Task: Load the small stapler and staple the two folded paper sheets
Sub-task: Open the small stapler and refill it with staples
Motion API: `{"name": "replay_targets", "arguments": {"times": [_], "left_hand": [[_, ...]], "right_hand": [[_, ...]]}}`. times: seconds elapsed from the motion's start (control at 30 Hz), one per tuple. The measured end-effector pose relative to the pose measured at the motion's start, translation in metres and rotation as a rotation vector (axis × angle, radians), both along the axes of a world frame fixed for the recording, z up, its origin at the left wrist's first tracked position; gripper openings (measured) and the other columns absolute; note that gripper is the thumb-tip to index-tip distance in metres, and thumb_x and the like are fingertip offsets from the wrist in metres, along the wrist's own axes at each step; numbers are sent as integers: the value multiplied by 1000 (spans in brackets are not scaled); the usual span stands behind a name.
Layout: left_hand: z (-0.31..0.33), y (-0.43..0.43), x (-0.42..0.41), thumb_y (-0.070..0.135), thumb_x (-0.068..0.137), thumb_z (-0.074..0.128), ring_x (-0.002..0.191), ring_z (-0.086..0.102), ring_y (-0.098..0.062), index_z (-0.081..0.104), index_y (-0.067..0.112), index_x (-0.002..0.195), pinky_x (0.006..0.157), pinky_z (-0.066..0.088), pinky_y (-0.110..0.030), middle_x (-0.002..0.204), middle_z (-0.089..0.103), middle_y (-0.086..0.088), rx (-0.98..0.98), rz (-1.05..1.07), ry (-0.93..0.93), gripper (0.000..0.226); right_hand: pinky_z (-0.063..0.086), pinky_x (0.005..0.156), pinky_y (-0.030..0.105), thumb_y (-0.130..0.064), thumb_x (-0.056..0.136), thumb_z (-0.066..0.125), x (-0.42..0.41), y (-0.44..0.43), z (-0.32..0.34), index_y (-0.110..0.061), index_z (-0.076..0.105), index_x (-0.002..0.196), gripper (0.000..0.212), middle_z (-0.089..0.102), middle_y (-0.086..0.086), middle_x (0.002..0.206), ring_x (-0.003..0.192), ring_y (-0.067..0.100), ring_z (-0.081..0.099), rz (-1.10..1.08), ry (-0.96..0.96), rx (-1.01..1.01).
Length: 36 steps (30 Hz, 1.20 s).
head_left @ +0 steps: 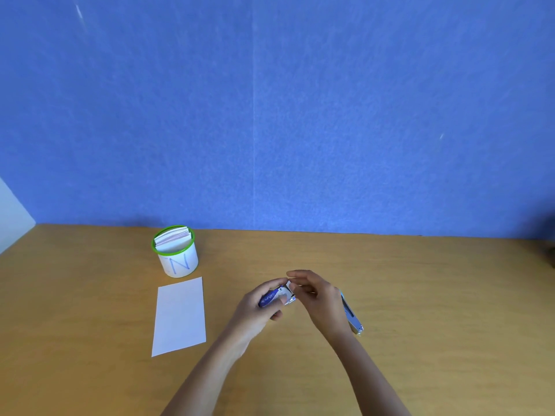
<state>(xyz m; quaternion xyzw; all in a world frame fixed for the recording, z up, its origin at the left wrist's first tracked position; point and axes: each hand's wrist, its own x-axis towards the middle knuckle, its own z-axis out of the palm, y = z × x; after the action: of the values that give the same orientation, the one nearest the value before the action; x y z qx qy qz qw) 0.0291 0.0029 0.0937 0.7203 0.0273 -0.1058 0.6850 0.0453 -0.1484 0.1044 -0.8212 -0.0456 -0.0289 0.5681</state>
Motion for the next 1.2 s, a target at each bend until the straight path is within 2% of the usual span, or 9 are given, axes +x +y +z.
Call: {"name": "replay_targets", "arguments": {"times": [0.17, 0.23, 0.33, 0.53, 0.63, 0.77, 0.9, 1.07, 1.2], "left_hand": [[-2, -6, -3, 13, 72, 79, 91, 68, -6, 70, 25, 108, 79, 50, -15, 96, 74, 8, 67, 136, -101, 39], [-2, -8, -4, 10, 71, 80, 92, 69, -8, 71, 22, 107, 81, 51, -17, 97, 75, 5, 63, 171, -116, 39], [0, -7, -5, 10, 72, 80, 92, 69, -11, 71, 22, 107, 83, 52, -20, 98, 74, 3, 51, 182, -117, 38], [4, -4, -5, 14, 72, 80, 79, 66, 2, 72, 26, 106, 70, 48, -10, 94, 74, 9, 37, 175, -132, 37], [3, -3, -5, 15, 72, 80, 71, 64, 2, 72, 25, 107, 69, 49, -17, 91, 73, 8, 22, 177, -119, 37], [1, 1, -5, 16, 72, 81, 82, 68, -2, 72, 28, 103, 74, 52, -17, 93, 74, 10, 14, 194, -118, 35], [1, 1, -4, 11, 73, 79, 87, 69, -3, 72, 25, 103, 70, 50, -11, 95, 75, 9, -14, 186, -126, 34], [-1, -1, -4, 12, 72, 80, 90, 69, -6, 72, 28, 100, 78, 53, -17, 93, 75, 10, -7, 195, -141, 33], [-5, -2, -4, 13, 71, 81, 89, 69, -8, 72, 29, 99, 82, 54, -25, 93, 75, 9, 2, 205, -134, 33]], "right_hand": [[46, 66, 6, -15, 84, 69, -4, 5, -4, -24, 72, 100, 18, 74, -7, 82, 74, -2, 66, -19, 15, 3], [49, 67, 10, -12, 86, 66, -4, 5, -5, -25, 72, 99, 20, 74, -5, 82, 73, 4, 68, -30, 31, 12], [53, 72, 26, -6, 90, 56, -2, 3, -3, -24, 73, 98, 26, 75, 1, 82, 77, 17, 71, -69, 64, 44], [55, 74, 34, -3, 90, 56, 0, 2, 1, -18, 73, 97, 23, 74, 2, 83, 77, 20, 71, -128, 11, 8], [56, 73, 29, -3, 89, 58, 0, 3, 4, -20, 71, 95, 22, 74, 1, 82, 76, 16, 71, -147, -20, -1], [49, 68, 10, -4, 84, 65, -4, 3, 11, -21, 70, 88, 18, 68, -14, 87, 77, 1, 64, -148, -209, -133], [46, 68, 18, -14, 81, 72, -9, 7, 14, -21, 75, 86, 9, 62, -7, 86, 85, 10, 57, -55, -304, -341], [47, 67, 25, -22, 82, 70, -13, 11, 15, -21, 75, 88, 7, 58, -8, 90, 93, 12, 49, -76, -281, -485], [40, 75, 17, -18, 82, 70, -10, 13, 15, -17, 75, 87, 7, 58, -4, 93, 95, 14, 49, -63, -220, -462]]}}
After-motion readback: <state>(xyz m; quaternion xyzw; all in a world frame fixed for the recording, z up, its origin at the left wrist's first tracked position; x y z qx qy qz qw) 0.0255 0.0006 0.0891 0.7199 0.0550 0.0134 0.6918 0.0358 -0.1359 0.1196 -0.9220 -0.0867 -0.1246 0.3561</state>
